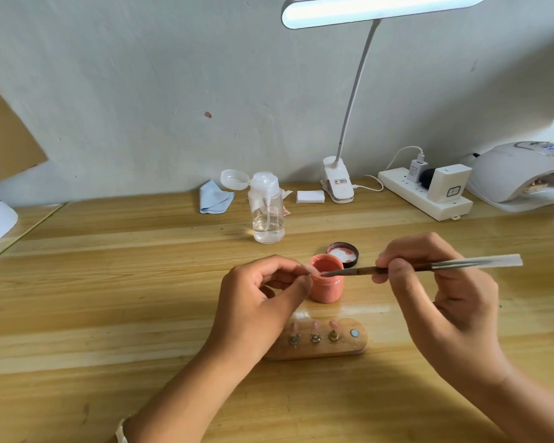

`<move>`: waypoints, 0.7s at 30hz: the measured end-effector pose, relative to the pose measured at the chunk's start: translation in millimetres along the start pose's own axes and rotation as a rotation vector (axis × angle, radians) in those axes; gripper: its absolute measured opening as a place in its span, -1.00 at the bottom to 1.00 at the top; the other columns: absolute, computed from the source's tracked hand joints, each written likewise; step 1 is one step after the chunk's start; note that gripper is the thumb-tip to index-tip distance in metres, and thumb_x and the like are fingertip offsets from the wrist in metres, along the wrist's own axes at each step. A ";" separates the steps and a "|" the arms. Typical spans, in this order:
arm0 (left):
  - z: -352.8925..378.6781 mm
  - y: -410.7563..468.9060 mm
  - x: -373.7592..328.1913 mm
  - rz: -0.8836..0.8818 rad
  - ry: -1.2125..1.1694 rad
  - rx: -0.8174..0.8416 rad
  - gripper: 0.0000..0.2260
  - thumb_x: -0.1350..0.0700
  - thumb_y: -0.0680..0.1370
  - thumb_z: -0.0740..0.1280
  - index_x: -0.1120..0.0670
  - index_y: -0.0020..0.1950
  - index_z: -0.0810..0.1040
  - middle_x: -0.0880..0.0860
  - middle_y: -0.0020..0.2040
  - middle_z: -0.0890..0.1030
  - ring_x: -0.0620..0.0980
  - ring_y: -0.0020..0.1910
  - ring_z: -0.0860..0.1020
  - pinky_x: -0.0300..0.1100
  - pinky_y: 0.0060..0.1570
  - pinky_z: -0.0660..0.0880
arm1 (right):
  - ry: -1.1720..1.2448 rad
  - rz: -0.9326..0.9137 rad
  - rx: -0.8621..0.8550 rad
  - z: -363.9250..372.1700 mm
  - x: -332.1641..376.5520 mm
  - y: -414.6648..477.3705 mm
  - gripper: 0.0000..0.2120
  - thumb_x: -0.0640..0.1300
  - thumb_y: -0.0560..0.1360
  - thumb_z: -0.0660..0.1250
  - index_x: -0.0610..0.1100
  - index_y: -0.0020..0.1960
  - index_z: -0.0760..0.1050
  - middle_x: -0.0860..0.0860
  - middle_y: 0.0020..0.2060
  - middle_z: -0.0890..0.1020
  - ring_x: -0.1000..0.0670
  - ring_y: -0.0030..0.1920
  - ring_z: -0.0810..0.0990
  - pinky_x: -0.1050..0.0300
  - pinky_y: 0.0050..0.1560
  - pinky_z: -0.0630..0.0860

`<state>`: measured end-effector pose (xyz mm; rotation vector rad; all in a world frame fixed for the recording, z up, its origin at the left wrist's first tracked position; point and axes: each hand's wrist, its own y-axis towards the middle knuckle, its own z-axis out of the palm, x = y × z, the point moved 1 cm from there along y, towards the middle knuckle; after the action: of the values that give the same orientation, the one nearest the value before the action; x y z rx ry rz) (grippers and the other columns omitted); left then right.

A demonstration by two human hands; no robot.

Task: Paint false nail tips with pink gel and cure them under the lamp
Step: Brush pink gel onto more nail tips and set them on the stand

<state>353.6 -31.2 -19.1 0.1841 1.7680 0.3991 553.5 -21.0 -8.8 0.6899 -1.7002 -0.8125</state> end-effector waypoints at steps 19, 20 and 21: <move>0.7 0.3 0.1 0.003 -0.017 -0.003 -0.84 0.27 0.46 0.50 -0.01 -0.15 0.72 -0.07 -0.19 0.73 -0.13 -0.19 0.66 -0.37 -0.16 0.50 | 0.045 0.017 -0.034 0.0 -0.3 -0.3 -0.85 -0.15 0.58 0.24 -0.10 -0.10 0.56 0.09 -0.22 0.63 -0.01 -0.18 0.66 0.21 -0.08 0.49; 0.6 0.1 0.4 0.001 -0.019 -0.002 -0.84 0.27 0.47 0.50 0.00 -0.15 0.72 -0.06 -0.19 0.73 -0.12 -0.19 0.66 -0.36 -0.16 0.50 | 0.048 0.008 -0.020 0.9 0.3 -0.7 -0.85 -0.15 0.59 0.24 -0.11 -0.08 0.57 0.08 -0.20 0.64 -0.02 -0.16 0.67 0.21 -0.07 0.49; 0.6 0.0 0.5 0.000 -0.019 0.001 -0.84 0.28 0.47 0.49 0.00 -0.15 0.72 -0.05 -0.19 0.73 -0.12 -0.19 0.66 -0.36 -0.16 0.50 | 0.046 0.000 -0.003 1.7 1.0 -1.0 -0.85 -0.14 0.59 0.24 -0.11 -0.06 0.57 0.06 -0.18 0.66 -0.02 -0.13 0.67 0.23 -0.05 0.49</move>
<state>354.0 -31.0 -19.7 0.1876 1.7499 0.3954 551.6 -22.0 -9.3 0.7014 -1.6573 -0.7934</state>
